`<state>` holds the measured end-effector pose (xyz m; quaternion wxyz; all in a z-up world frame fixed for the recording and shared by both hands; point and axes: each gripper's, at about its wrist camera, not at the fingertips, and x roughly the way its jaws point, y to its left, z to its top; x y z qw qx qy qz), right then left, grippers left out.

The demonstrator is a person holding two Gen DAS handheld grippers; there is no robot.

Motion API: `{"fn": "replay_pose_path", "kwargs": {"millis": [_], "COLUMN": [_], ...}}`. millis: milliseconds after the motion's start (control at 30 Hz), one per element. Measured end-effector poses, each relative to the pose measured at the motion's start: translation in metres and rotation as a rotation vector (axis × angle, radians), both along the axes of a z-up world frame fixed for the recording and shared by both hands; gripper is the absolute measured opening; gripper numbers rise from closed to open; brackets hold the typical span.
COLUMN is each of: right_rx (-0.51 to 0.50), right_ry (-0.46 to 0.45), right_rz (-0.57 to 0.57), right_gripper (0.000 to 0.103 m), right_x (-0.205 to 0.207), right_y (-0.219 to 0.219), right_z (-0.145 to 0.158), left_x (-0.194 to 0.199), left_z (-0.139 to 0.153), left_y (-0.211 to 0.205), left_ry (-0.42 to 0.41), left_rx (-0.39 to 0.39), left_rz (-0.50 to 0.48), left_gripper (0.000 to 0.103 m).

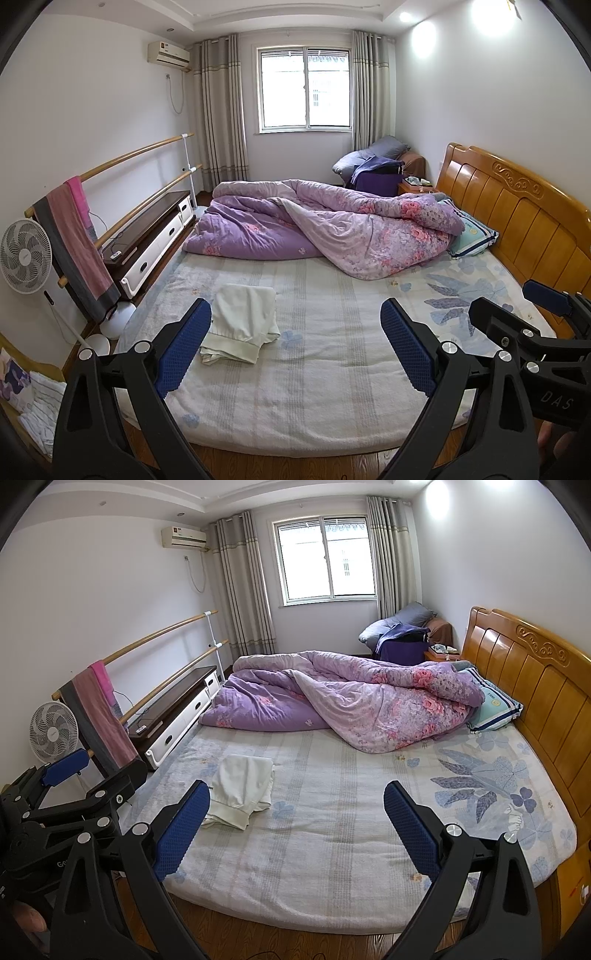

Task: Fold large clothes

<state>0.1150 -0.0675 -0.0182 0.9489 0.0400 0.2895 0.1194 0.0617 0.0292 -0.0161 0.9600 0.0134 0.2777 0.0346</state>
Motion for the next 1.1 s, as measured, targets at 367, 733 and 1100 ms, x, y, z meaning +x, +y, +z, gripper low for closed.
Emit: {"fn": "replay_pose_path", "kwargs": {"millis": [367,733,1100], "right_rx": [-0.001,0.004,0.006], "right_ry": [0.007,0.014,0.020], "right_rz": [-0.001,-0.001,-0.002], "right_gripper": [0.092,0.092,0.092], "right_x": [0.007,0.009,0.013], "right_y": [-0.001,-0.002,-0.002], "right_z": [-0.004,-0.007,-0.009], "left_x": [0.002,0.006,0.011], "left_z": [0.001,0.004,0.001], "left_y": [0.002,0.008,0.014], "left_ry": [0.000,-0.010,-0.002], "left_rx": [0.004,0.010,0.011], "left_rz": [-0.001,-0.007,-0.012], "left_gripper": [0.094,0.094,0.094]}}
